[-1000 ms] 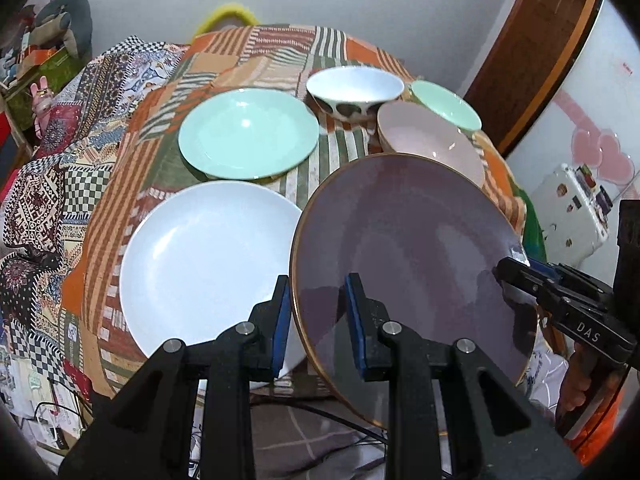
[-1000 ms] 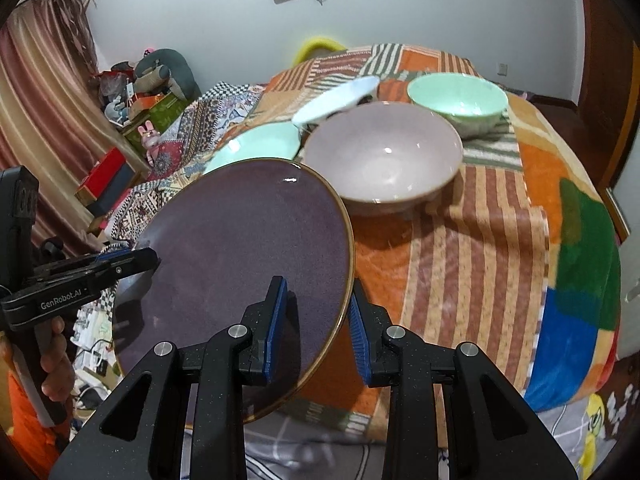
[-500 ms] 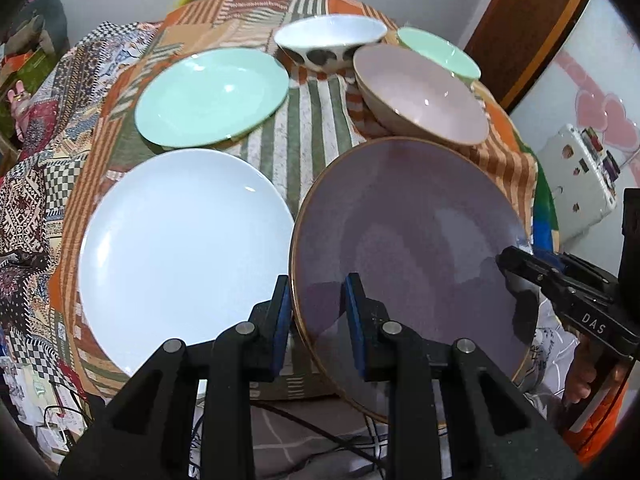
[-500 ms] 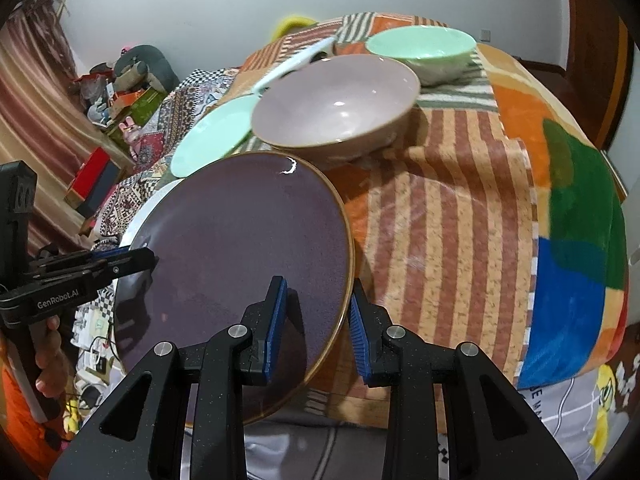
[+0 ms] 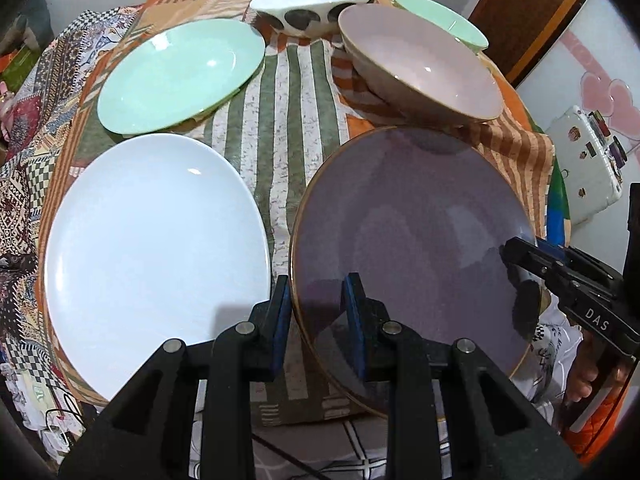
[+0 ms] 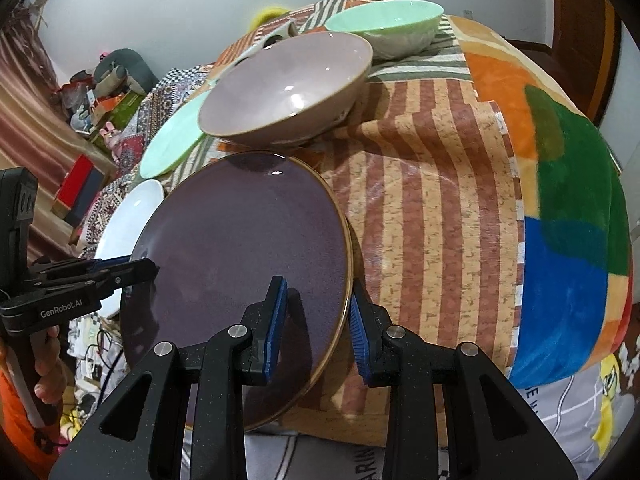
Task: Organize plates and bowls
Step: 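Lift the dark purple plate off the white plate and carry it aside, then lower the dark purple plate onto the bedspread and open both grippers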
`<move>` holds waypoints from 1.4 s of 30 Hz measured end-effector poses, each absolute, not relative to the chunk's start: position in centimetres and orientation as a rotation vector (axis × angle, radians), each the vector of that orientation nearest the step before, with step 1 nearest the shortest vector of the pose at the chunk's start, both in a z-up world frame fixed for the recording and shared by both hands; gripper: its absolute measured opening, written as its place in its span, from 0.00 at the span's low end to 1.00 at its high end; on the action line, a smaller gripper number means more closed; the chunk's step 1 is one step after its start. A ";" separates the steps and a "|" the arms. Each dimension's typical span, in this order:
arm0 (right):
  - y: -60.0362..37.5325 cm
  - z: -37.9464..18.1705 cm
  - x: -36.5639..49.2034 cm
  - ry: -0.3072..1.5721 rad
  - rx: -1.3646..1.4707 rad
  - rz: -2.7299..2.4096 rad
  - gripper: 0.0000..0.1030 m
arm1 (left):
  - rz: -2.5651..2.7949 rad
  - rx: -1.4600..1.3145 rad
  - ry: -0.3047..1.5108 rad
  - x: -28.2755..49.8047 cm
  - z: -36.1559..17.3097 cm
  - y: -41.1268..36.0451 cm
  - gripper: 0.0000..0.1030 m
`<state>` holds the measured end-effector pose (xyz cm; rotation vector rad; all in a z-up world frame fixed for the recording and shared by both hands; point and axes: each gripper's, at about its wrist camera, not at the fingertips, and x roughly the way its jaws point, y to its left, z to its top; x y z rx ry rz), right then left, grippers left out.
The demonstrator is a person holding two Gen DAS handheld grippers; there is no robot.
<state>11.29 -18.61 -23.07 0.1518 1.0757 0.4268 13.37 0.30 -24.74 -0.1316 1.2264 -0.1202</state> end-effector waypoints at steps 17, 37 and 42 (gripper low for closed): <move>-19.1 -22.4 11.6 1.067 0.104 0.375 0.28 | -0.120 -0.161 1.162 13.0 -23.3 1.4 0.26; -13.9 -14.1 10.5 0.834 0.050 0.499 0.46 | 0.007 -0.228 0.789 6.7 -13.0 8.4 0.52; -11.4 -13.4 10.7 0.802 0.027 0.544 0.53 | 0.076 -0.253 0.766 5.7 -13.2 11.1 0.59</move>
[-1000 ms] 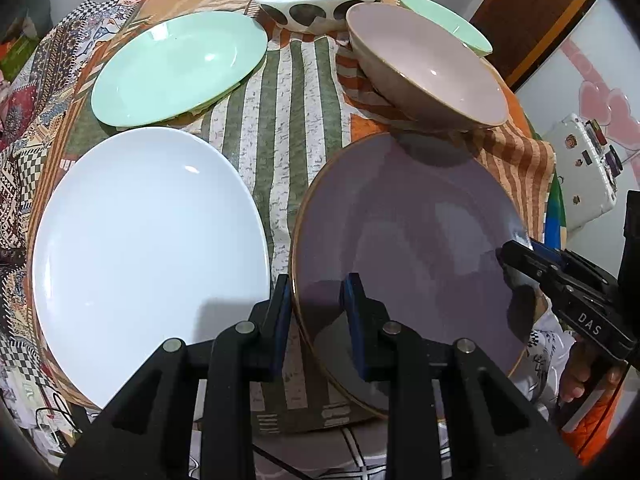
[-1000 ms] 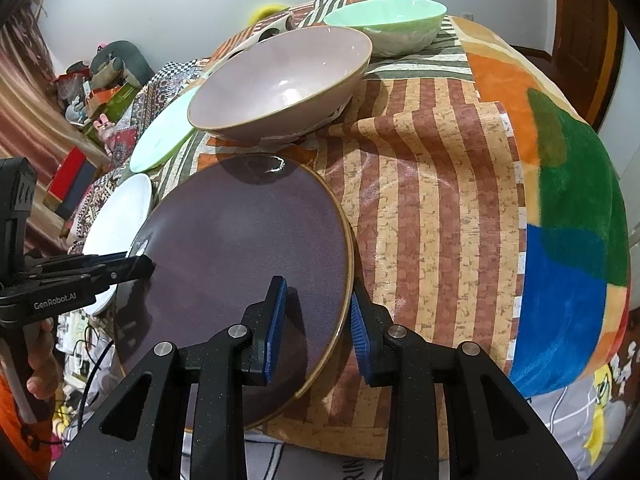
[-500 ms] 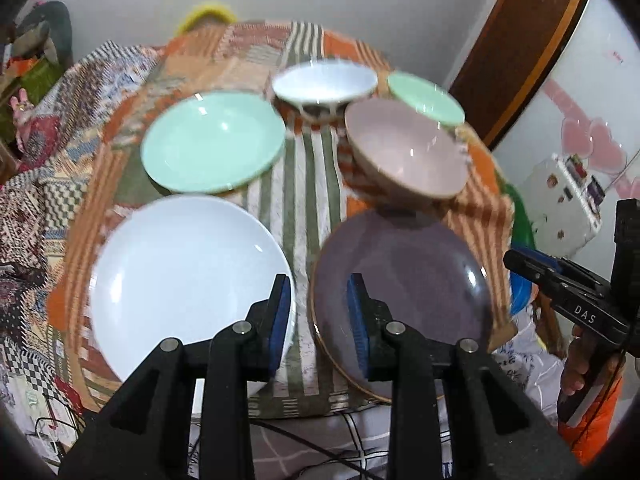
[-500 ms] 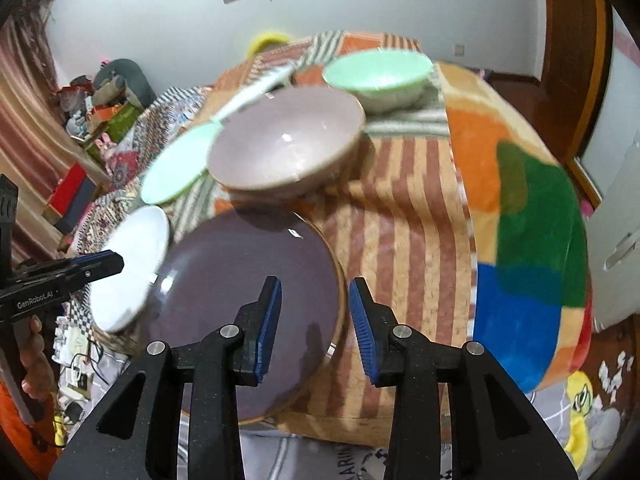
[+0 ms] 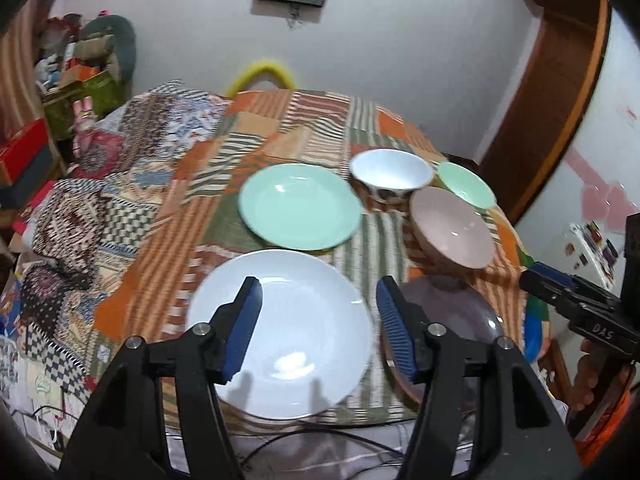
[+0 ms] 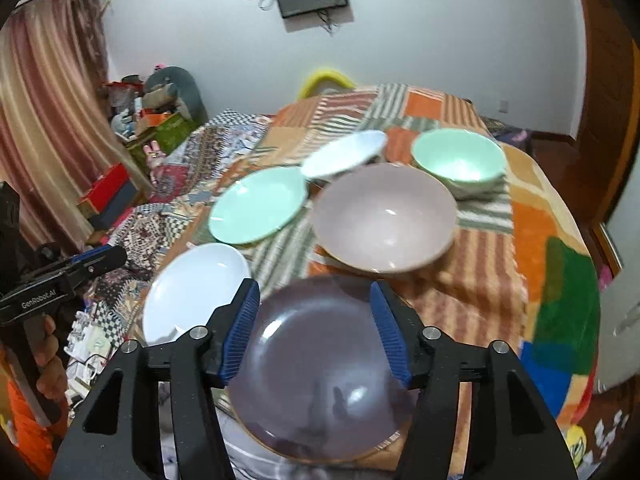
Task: Organize plates and bowls
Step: 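Lower the dark purple plate onto the bedspread and open both grippers, then close both grippers on the white plate rim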
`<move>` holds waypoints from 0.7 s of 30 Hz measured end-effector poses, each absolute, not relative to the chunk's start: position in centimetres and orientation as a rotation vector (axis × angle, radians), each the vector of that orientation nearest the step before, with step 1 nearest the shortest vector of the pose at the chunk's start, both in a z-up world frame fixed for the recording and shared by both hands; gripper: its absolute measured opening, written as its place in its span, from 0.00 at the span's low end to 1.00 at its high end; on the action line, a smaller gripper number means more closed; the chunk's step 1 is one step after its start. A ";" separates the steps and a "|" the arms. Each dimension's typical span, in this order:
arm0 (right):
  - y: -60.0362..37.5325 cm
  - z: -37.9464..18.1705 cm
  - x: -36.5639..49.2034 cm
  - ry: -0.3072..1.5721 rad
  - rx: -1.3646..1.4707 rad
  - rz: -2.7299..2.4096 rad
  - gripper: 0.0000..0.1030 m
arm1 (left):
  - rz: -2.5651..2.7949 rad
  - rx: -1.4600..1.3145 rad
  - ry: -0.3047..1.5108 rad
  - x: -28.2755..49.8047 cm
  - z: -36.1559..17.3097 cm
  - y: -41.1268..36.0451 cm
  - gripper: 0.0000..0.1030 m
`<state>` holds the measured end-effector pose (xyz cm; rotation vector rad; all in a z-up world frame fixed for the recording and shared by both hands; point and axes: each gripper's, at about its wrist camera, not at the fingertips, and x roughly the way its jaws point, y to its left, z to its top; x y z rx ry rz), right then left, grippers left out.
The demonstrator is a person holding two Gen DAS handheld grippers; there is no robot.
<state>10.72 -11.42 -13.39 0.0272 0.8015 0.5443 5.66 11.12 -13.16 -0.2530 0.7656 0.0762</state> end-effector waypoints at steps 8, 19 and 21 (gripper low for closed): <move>-7.5 -13.8 11.4 0.822 -0.012 0.613 0.57 | 0.186 -0.290 0.805 4.6 -15.7 15.1 0.62; -2.4 -15.8 12.9 0.889 -0.081 0.672 0.57 | 0.252 -0.325 0.882 4.0 -19.7 18.8 0.62; -1.7 -16.2 13.1 0.903 -0.095 0.676 0.57 | 0.257 -0.342 0.899 4.0 -20.6 19.5 0.62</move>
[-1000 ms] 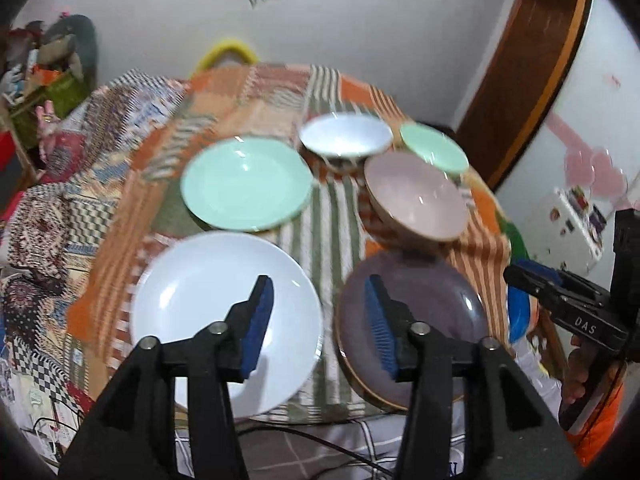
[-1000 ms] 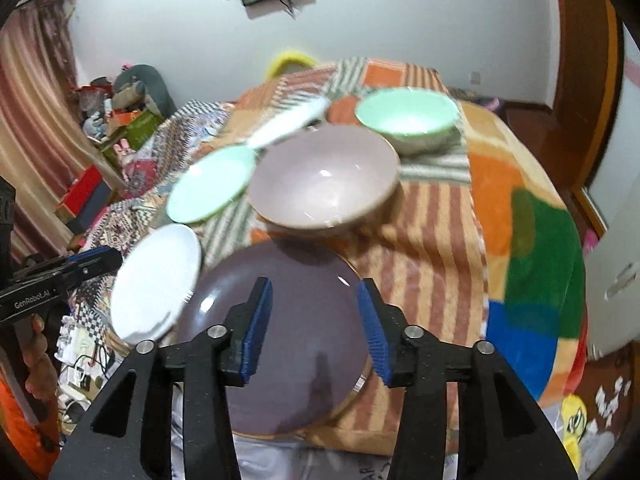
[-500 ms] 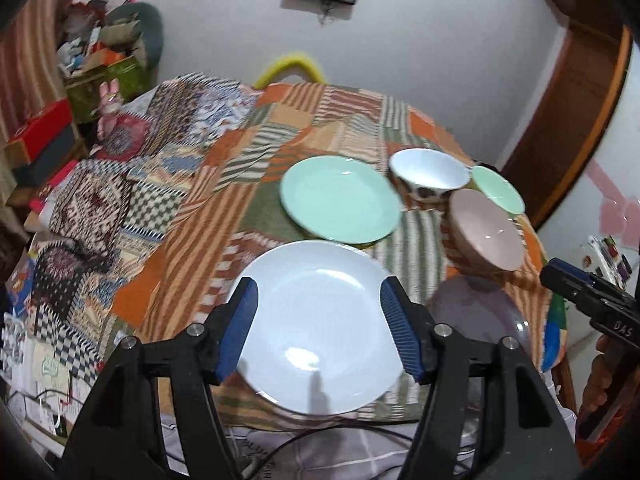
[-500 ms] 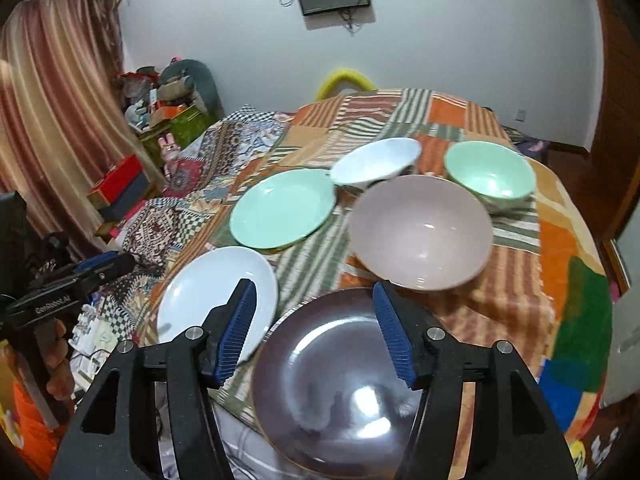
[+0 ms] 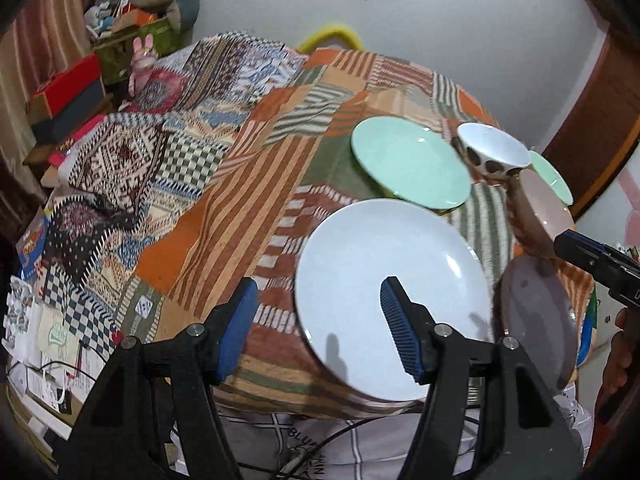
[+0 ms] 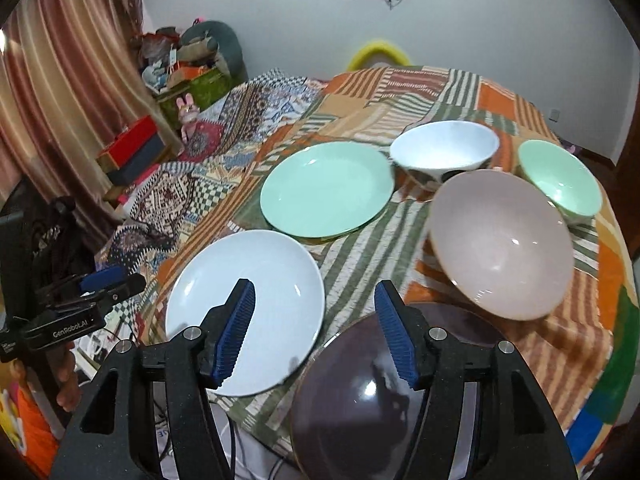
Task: Organize plates and bowls
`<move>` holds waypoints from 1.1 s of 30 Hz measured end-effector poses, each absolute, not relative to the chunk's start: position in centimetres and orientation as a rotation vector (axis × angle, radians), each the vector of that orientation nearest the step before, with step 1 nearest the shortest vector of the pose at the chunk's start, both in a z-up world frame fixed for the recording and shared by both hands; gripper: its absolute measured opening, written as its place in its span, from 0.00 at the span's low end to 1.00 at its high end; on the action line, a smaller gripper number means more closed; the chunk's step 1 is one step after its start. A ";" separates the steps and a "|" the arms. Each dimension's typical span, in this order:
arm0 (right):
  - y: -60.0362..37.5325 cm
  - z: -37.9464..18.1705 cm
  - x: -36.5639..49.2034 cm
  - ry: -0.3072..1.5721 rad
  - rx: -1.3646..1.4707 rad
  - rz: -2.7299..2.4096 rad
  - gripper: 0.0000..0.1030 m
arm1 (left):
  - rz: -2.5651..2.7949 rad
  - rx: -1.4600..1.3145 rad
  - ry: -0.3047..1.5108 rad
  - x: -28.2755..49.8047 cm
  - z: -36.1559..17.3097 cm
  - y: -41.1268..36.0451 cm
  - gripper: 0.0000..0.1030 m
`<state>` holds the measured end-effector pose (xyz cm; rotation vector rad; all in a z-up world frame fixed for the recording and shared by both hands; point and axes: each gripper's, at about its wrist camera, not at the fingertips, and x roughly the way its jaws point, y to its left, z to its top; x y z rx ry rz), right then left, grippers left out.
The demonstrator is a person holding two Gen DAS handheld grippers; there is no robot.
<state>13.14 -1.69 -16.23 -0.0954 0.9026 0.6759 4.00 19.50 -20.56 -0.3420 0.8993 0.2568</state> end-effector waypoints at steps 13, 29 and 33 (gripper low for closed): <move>1.0 -20.4 15.5 1.044 -0.161 0.666 0.57 | 0.210 -0.461 0.982 4.4 -25.2 21.5 0.62; 2.8 -23.5 16.8 1.147 -0.222 0.666 0.37 | 0.131 -0.480 1.020 5.5 -27.3 21.0 0.21; 2.9 -23.9 17.0 1.164 -0.228 0.665 0.32 | 0.123 -0.484 1.028 5.9 -27.6 20.9 0.20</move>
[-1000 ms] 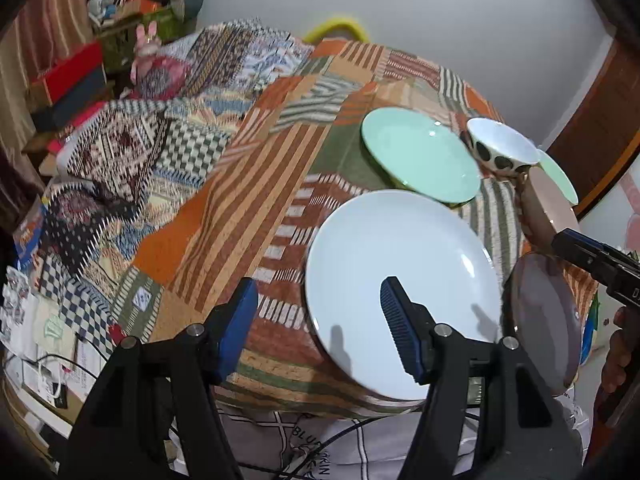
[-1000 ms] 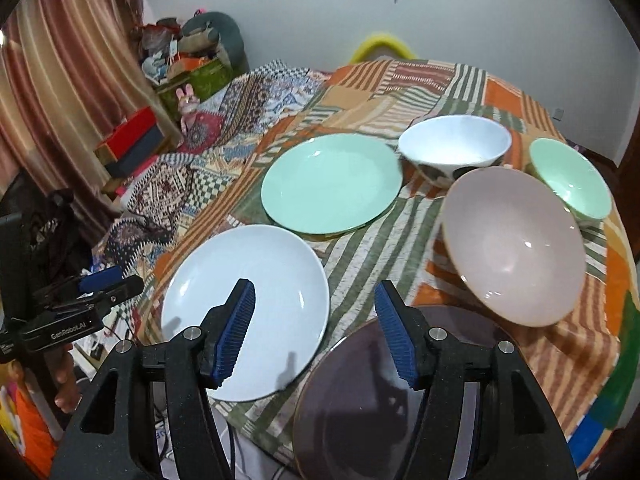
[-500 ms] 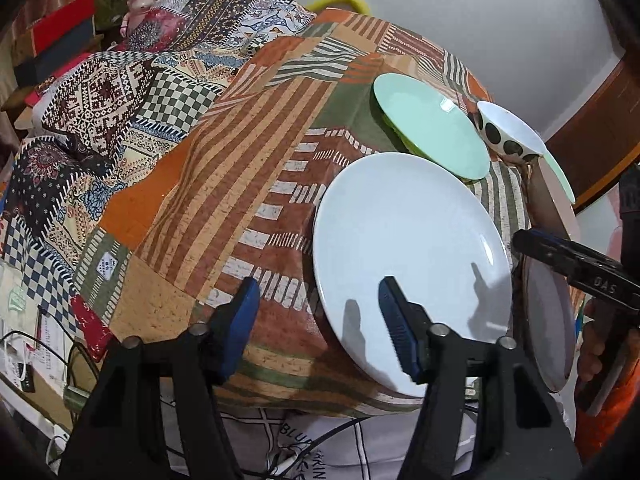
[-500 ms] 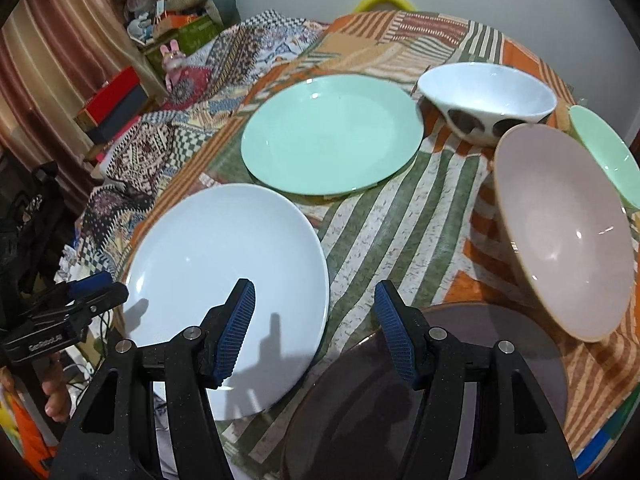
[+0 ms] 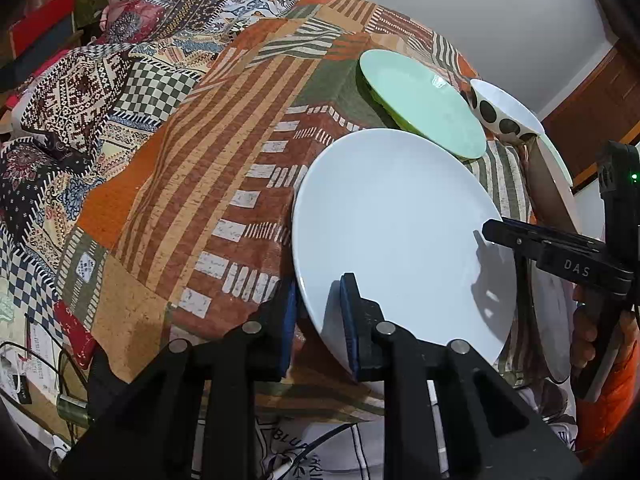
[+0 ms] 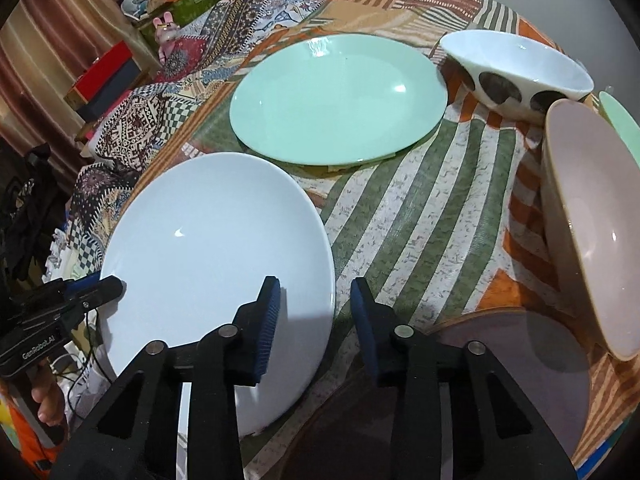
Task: Organize plates and bowls
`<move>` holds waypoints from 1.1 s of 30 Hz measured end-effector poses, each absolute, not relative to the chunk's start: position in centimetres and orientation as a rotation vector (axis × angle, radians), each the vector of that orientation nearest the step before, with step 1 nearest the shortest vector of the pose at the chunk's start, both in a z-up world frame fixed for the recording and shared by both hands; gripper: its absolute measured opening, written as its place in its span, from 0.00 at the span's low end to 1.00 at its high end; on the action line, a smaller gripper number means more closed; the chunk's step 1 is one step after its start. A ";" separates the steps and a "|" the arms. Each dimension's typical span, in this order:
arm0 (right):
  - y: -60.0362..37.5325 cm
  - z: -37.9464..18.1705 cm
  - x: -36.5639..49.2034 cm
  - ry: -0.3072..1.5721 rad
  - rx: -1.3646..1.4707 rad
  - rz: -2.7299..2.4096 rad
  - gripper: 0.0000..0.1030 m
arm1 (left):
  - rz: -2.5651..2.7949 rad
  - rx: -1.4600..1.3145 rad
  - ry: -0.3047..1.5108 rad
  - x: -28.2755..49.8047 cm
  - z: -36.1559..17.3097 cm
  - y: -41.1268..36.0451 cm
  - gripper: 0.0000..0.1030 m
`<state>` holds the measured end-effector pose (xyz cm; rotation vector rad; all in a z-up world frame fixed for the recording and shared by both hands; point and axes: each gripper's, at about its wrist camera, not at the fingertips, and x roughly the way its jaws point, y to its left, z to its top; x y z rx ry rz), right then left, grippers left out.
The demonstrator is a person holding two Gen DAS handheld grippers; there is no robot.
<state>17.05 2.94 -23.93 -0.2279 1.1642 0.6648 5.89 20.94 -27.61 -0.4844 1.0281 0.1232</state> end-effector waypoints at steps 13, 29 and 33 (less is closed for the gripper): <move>3.4 -24.3 17.2 1.192 -0.204 0.680 0.24 | 0.123 -0.478 1.059 6.4 -27.6 20.8 0.20; 2.2 -21.4 15.9 1.102 -0.144 0.701 0.24 | 0.152 -0.443 0.997 5.7 -23.8 19.8 0.21; 1.4 -20.1 15.6 1.071 -0.116 0.707 0.24 | 0.153 -0.427 0.960 5.5 -22.3 19.4 0.21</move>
